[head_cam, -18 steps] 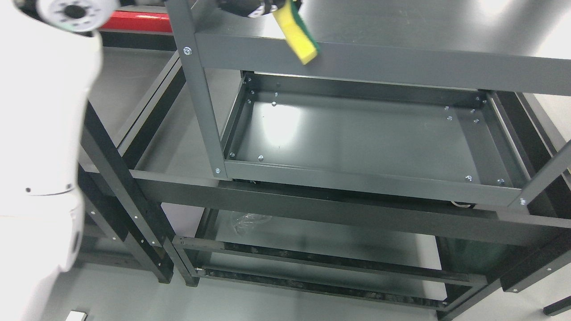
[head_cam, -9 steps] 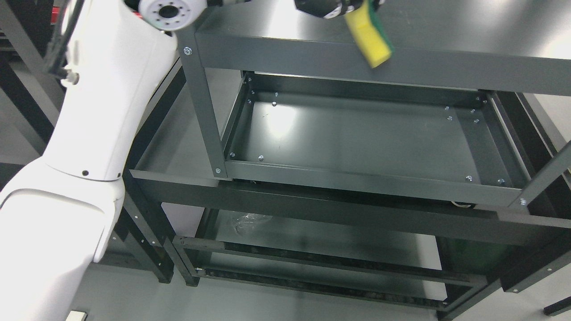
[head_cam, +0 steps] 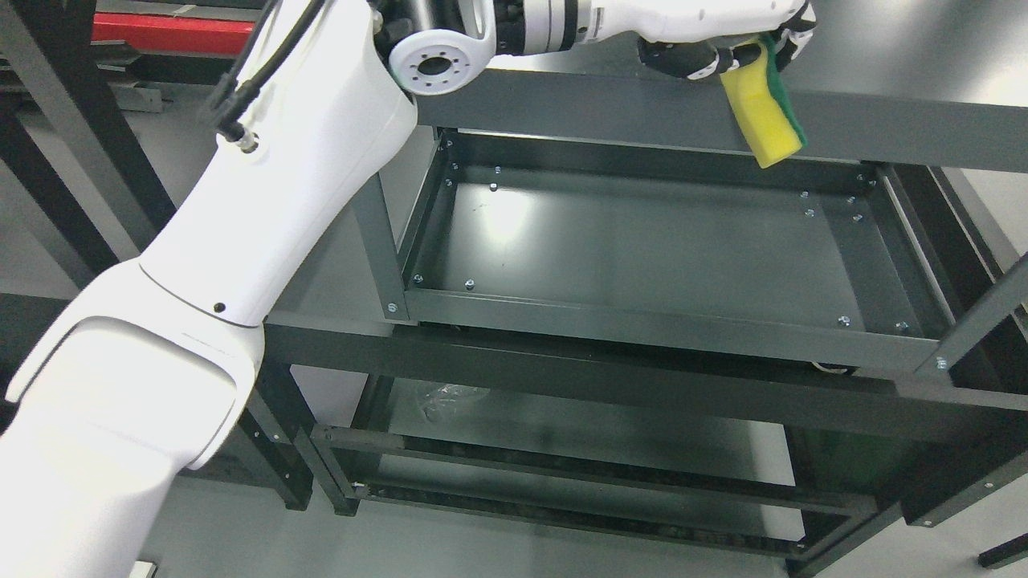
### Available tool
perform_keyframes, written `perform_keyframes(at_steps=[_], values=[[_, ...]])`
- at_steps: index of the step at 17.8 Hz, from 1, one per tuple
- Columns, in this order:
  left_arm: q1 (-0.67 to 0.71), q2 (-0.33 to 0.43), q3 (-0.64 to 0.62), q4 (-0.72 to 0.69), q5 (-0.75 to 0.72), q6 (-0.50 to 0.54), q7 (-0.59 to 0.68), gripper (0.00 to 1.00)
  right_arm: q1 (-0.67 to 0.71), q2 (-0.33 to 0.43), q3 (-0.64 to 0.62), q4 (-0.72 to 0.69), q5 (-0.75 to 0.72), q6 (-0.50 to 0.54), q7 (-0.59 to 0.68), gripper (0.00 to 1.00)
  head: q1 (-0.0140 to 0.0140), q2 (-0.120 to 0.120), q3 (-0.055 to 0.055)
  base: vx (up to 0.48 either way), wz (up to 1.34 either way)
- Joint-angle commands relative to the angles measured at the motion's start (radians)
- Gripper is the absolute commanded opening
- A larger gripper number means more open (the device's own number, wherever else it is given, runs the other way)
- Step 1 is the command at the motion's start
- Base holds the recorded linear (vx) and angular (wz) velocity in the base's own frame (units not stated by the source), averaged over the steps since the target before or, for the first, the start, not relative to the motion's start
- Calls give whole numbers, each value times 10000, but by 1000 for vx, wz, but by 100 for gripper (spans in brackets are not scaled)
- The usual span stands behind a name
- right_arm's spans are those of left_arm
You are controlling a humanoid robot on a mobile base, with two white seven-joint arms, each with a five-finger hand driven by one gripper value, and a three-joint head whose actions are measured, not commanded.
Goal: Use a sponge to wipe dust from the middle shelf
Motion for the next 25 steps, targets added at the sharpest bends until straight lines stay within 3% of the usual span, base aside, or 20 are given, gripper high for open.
perform_keyframes(at_steps=[1, 5, 9, 13, 19, 23, 25], values=[[-209, -186, -2559, 546, 723, 1451, 581, 0, 5, -175, 0, -175, 0, 726, 0, 100, 0, 0, 0, 0, 0], [-224, -186, -2821, 317, 1355, 1656, 890, 1, 5, -175, 0, -175, 0, 726, 0, 100, 0, 0, 0, 0, 0], [-438, -186, -2057, -68, 1294, -181, -242, 2, 5, -175, 0, -175, 0, 726, 0, 100, 0, 0, 0, 0, 0], [-454, -186, -830, -83, 1263, -1303, -782, 2, 5, -175, 0, -175, 0, 726, 0, 100, 0, 0, 0, 0, 0], [265, 2687, 1180, -98, 1324, -1336, -1197, 2, -10, -175, 0, -175, 0, 726, 0, 100, 0, 0, 0, 0, 0], [818, 3933, 2163, -541, 1553, -1336, -1212, 2, 5, -175, 0, -175, 0, 726, 0, 100, 0, 0, 0, 0, 0], [1154, 4408, 2531, -1260, 2486, -1336, -1379, 2, 5, -175, 0, -175, 0, 726, 0, 100, 0, 0, 0, -1, -7]])
